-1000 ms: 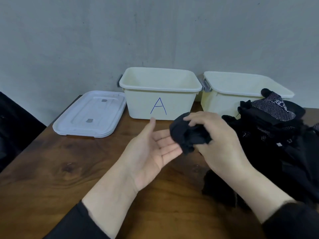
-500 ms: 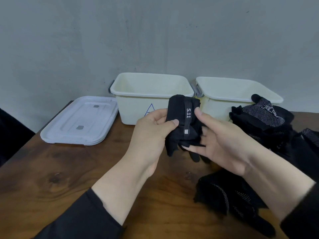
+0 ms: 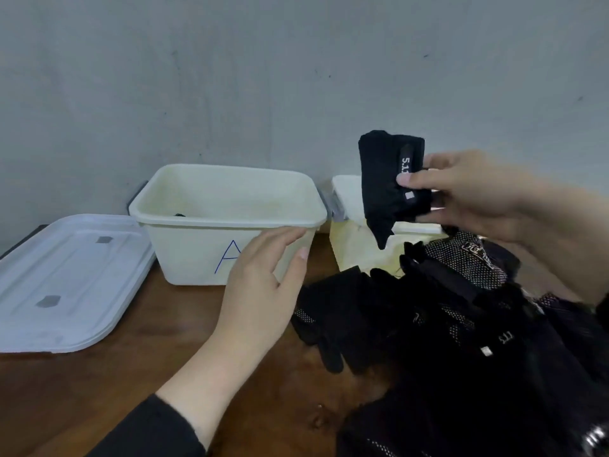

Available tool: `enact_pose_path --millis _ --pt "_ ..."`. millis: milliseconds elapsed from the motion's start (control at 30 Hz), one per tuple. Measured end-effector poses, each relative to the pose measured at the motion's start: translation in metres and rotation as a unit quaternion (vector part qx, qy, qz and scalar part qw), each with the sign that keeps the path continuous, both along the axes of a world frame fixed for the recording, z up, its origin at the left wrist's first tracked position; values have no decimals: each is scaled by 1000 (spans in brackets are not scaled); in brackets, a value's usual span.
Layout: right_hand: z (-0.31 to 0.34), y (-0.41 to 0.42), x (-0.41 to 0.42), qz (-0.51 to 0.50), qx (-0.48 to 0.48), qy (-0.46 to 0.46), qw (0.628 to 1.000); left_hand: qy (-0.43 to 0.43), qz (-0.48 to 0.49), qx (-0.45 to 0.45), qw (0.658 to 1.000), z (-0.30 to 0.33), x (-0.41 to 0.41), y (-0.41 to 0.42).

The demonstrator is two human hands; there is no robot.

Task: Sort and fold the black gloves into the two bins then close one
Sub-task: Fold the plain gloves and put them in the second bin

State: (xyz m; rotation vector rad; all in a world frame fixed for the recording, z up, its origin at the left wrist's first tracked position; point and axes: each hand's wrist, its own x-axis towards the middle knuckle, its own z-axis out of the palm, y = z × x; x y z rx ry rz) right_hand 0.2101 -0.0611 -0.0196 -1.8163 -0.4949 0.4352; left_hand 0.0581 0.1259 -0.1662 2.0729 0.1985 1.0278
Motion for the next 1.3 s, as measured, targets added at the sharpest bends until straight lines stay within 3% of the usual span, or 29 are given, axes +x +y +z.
enact_pose_path --millis 100,233,300,533,800,867,967,1067,1133,1200,1300 --pt "16 5 52 -44 -100 -26 994 -26 43 153 987 -22 27 9" --pt "12 24 101 -61 -234 -21 970 -36 90 240 966 -14 50 -2" --pt "4 35 125 -77 -267 -20 960 -37 81 266 960 -9 60 -3" --pt "-44 62 169 -64 -408 39 910 112 99 302 941 12 82 9" --pt "-87 81 171 43 -436 111 892 127 116 336 926 6 86 11" --pt "-92 86 166 70 -500 67 861 124 118 337 926 6 86 12" --pt "-99 95 159 129 -621 -38 772 121 119 341 925 5 86 12" --pt "-95 98 155 135 -670 -89 725 123 117 342 924 5 87 12" --pt "-86 95 155 123 -664 -102 731 123 114 341 925 5 87 12" --pt "-74 93 156 101 -625 -114 766 121 114 343 924 4 86 13" --pt "-52 87 147 78 -576 -212 786 111 113 348 924 2 86 13"
